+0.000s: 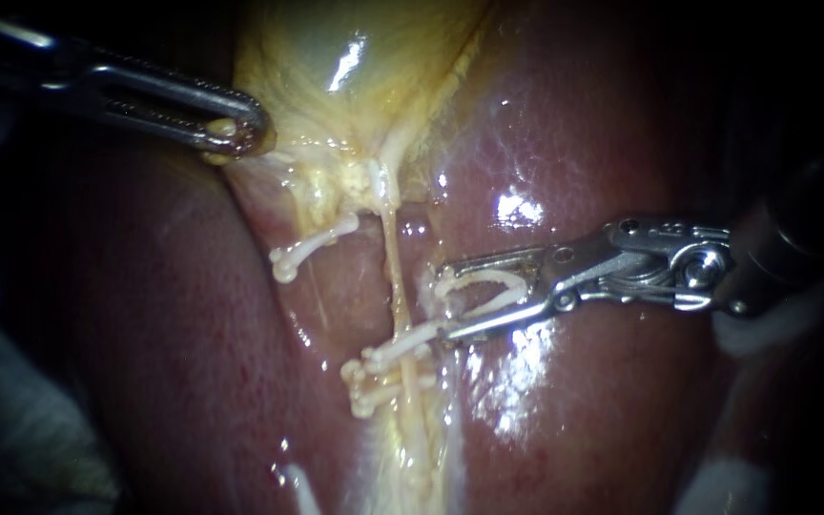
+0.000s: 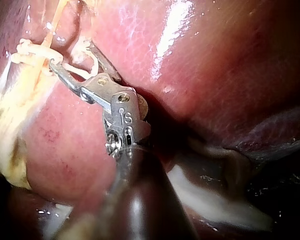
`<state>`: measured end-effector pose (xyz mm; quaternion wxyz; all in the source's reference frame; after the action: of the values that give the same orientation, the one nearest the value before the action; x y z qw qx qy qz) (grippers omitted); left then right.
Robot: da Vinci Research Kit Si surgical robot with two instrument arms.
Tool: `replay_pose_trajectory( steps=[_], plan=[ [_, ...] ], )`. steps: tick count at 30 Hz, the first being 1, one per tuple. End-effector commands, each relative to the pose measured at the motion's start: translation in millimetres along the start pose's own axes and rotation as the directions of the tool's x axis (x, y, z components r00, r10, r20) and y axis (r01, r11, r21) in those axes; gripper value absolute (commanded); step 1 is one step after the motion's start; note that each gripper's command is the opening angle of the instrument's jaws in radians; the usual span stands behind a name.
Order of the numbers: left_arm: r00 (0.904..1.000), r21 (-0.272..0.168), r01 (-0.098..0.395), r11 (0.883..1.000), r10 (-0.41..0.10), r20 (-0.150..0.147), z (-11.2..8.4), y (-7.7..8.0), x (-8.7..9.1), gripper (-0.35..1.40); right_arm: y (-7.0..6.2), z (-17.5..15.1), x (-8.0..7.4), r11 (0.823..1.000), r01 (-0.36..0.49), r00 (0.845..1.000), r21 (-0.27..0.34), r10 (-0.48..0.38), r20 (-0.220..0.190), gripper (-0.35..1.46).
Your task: Clipping second clip right tube
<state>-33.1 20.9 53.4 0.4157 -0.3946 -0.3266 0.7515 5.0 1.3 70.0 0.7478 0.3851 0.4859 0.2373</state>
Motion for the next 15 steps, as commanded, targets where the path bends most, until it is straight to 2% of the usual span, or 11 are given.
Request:
replay_pose_trajectory(
  steps=[1, 4, 10, 15],
  plan=[
    [1.0000, -0.001, 0.000, 1.000, 0.000, 0.000, 0.0, -0.1, 0.0, -0.35, -0.1, -0.1, 0.1, 1.000, 0.000, 1.000, 0.001, 0.000, -0.001, 0.48],
    [1.0000, -0.001, 0.000, 1.000, 0.000, 0.000, 0.0, -0.2, 0.0, -0.35, -0.8, -0.5, 0.4, 1.000, -0.002, 1.000, 0.008, 0.002, -0.006, 0.48],
    [1.0000, -0.002, -0.001, 1.000, 0.001, 0.001, -0.1, -0.3, 0.0, -0.35, -2.6, -1.2, 2.1, 1.000, -0.011, 1.000, 0.025, 0.012, -0.026, 0.48],
    [1.0000, -0.002, -0.001, 1.000, 0.001, 0.001, -0.1, -0.3, 0.0, -0.35, -3.1, -1.0, 2.7, 0.999, -0.026, 0.999, 0.029, 0.027, -0.033, 0.48]
  ],
)
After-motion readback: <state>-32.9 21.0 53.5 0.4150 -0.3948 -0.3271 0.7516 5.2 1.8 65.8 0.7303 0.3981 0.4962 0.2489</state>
